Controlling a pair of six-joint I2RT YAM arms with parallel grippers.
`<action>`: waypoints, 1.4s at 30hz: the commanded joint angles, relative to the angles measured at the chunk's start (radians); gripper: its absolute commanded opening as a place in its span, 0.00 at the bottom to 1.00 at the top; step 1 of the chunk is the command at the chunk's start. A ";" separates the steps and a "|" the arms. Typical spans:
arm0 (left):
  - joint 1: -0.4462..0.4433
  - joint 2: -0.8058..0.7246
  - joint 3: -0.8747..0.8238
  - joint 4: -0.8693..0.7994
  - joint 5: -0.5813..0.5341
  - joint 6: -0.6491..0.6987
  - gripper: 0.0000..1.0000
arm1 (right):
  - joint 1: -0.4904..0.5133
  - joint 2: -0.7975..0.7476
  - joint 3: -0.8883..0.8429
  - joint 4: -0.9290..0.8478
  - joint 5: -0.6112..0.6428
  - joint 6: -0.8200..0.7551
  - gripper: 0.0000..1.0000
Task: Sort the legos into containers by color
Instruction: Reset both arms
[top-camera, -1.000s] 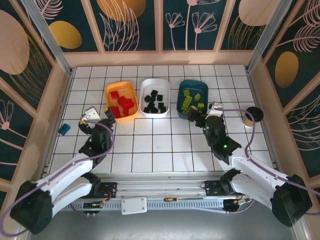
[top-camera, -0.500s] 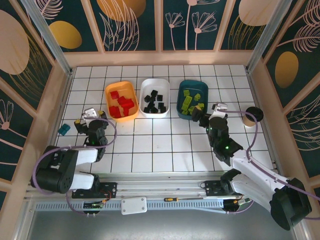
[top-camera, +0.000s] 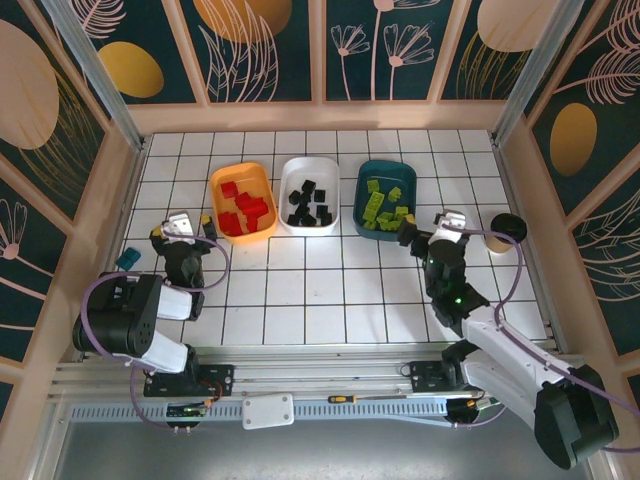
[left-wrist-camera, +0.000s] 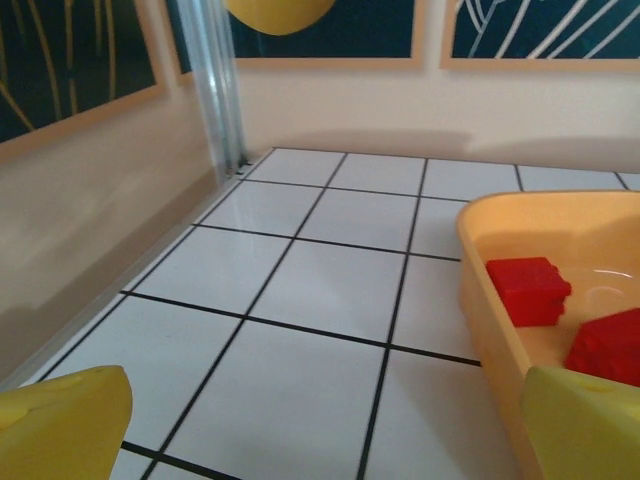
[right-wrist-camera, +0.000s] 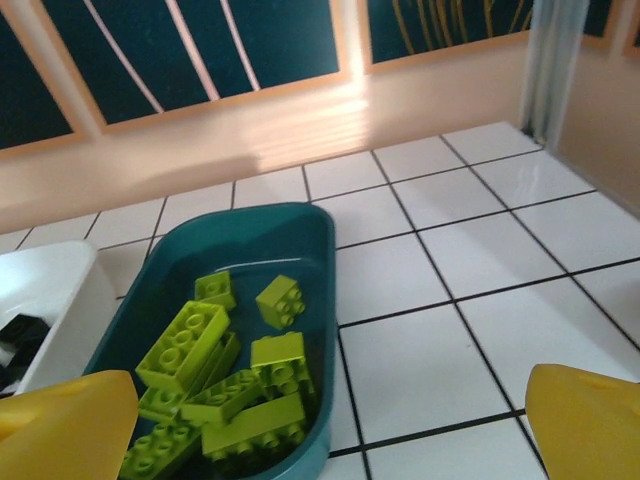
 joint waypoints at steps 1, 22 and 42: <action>0.009 0.010 0.012 0.065 -0.044 -0.067 0.99 | -0.034 -0.037 -0.060 0.157 0.048 -0.054 0.99; 0.010 0.006 0.012 0.055 -0.040 -0.066 0.99 | -0.437 0.756 -0.191 1.159 -0.342 -0.167 0.97; 0.009 0.006 0.012 0.054 -0.040 -0.066 0.99 | -0.469 0.739 -0.116 0.988 -0.358 -0.129 0.99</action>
